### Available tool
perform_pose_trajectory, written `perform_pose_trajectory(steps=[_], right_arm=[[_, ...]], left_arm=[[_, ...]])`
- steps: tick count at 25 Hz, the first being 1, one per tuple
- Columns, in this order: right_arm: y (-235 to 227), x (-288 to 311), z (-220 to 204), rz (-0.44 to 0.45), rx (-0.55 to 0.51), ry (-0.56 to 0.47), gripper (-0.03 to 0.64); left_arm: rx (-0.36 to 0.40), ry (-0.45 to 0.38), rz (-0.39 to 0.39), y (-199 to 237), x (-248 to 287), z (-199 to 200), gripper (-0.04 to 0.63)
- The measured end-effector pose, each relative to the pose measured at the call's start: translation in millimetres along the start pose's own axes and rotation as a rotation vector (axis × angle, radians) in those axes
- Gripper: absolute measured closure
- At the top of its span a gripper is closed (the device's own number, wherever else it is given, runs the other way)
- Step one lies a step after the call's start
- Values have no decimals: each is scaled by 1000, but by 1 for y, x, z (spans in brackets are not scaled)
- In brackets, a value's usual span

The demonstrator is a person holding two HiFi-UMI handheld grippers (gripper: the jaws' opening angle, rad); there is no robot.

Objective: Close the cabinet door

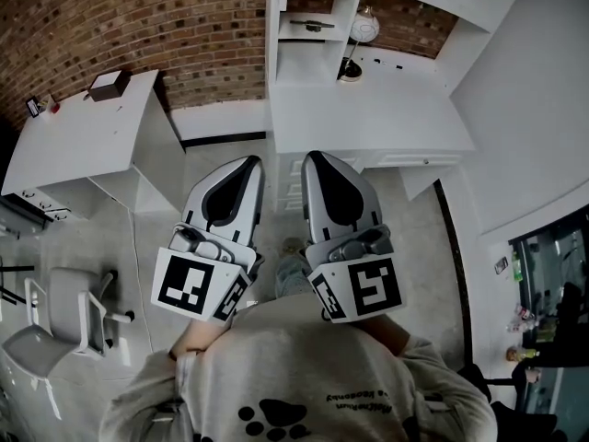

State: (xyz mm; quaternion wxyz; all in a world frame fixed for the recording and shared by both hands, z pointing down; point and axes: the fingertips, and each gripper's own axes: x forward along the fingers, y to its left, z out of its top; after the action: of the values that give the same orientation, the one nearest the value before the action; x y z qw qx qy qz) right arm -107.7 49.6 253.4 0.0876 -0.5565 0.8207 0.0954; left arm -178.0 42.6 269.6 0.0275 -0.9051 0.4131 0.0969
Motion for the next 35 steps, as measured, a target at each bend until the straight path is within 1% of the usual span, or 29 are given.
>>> perform_pose_trajectory(steps=[8, 17, 24, 29, 35], right_arm=[[-16, 36, -12, 11, 6, -1, 597], [-53, 96, -24, 31, 12, -10, 598], [-89, 148, -36, 56, 24, -17, 597], [-120, 179, -42, 62, 34, -22, 597], [-156, 213, -50, 90, 36, -36, 598]], left_arm=[[-3, 2, 11, 24, 30, -8, 588], [1, -5, 28, 60, 89, -14, 588], [12, -4, 51, 88, 143, -19, 588], [18, -2, 57, 100, 183, -23, 588], [33, -15, 79, 114, 230, -28, 588]])
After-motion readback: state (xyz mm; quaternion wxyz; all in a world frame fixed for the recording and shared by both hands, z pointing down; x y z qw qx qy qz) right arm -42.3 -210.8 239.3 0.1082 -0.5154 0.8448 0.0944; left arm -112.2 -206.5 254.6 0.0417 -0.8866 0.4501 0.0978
